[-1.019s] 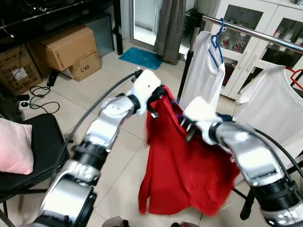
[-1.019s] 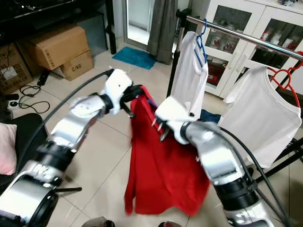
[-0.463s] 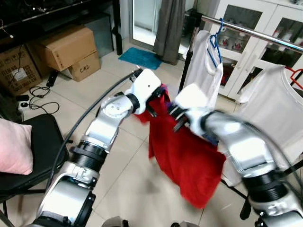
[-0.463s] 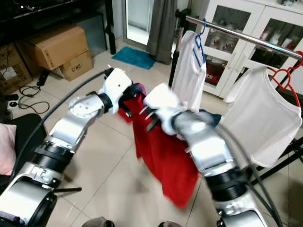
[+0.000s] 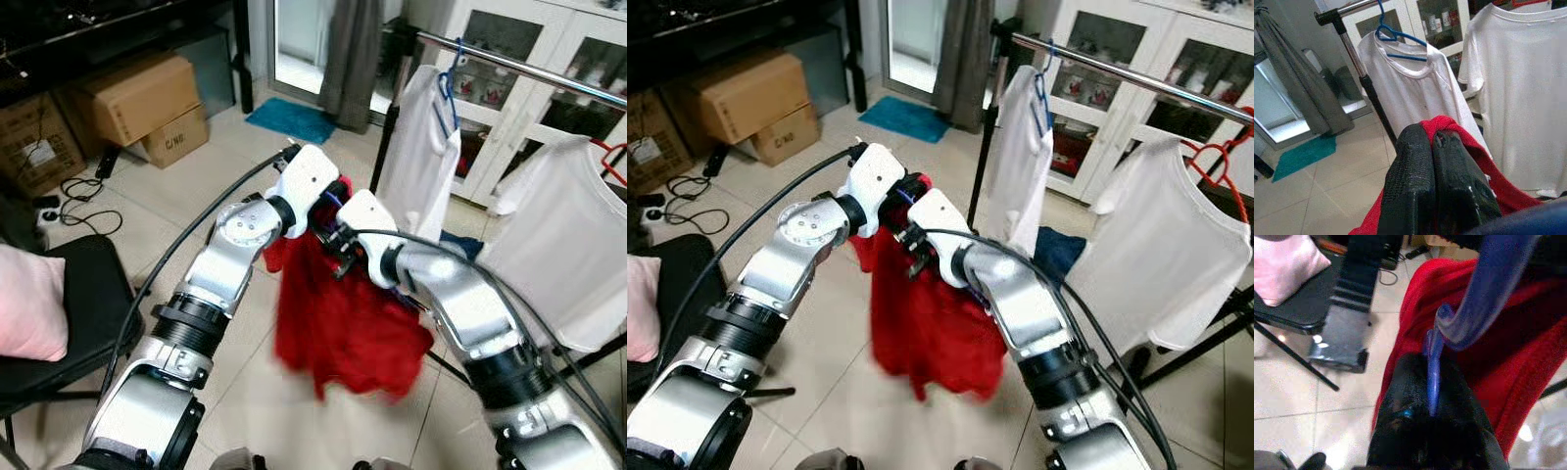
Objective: Hang hanger
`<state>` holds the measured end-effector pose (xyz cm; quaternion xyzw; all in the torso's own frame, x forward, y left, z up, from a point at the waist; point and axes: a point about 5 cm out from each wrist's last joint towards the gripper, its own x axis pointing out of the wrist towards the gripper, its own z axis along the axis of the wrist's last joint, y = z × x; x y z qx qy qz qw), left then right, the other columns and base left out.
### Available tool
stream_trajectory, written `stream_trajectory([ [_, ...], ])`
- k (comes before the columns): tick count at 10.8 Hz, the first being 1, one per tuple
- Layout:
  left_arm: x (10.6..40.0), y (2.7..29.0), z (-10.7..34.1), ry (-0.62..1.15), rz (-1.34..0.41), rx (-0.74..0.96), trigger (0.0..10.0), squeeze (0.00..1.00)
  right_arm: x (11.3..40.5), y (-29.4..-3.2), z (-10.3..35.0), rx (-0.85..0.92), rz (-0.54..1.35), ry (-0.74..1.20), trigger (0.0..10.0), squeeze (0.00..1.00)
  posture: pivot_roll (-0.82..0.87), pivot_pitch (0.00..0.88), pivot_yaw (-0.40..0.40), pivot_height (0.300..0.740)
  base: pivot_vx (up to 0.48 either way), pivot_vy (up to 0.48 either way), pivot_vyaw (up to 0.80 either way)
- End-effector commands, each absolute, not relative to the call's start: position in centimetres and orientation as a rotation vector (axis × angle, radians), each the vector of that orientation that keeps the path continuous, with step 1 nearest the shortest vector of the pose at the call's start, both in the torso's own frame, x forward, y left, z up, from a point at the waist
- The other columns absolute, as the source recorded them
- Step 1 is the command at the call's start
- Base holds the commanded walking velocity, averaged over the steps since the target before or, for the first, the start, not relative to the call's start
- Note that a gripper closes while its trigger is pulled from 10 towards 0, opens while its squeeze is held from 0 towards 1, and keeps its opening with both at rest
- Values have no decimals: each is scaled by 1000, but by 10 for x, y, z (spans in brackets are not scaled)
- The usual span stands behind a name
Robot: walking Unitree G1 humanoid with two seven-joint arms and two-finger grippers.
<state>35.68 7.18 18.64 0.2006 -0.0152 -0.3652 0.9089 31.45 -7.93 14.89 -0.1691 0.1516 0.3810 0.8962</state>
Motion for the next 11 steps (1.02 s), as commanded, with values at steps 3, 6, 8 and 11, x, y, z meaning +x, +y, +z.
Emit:
stream_trajectory([
  [3, 365, 113, 200, -40, -646, 500, 0, 0, 310, -128, 157, -264, 709, 253, 0, 0, -59, 0, -52, 740, 0, 0, 0],
  [6, 369, 134, 215, -52, -610, 531, 0, 0, 317, -176, 163, -339, 491, 281, 0, 0, -64, 0, -37, 740, 0, 0, 0],
  [8, 368, 117, 224, -108, -648, 445, 0, 0, 309, -165, 163, -313, 612, 249, 0, 0, -64, 0, -33, 740, 0, 0, 0],
  [11, 376, 126, 233, -129, -596, 467, 0, 0, 293, -153, 168, -375, 761, 173, 0, 0, -66, 0, -28, 740, 0, 0, 0],
])
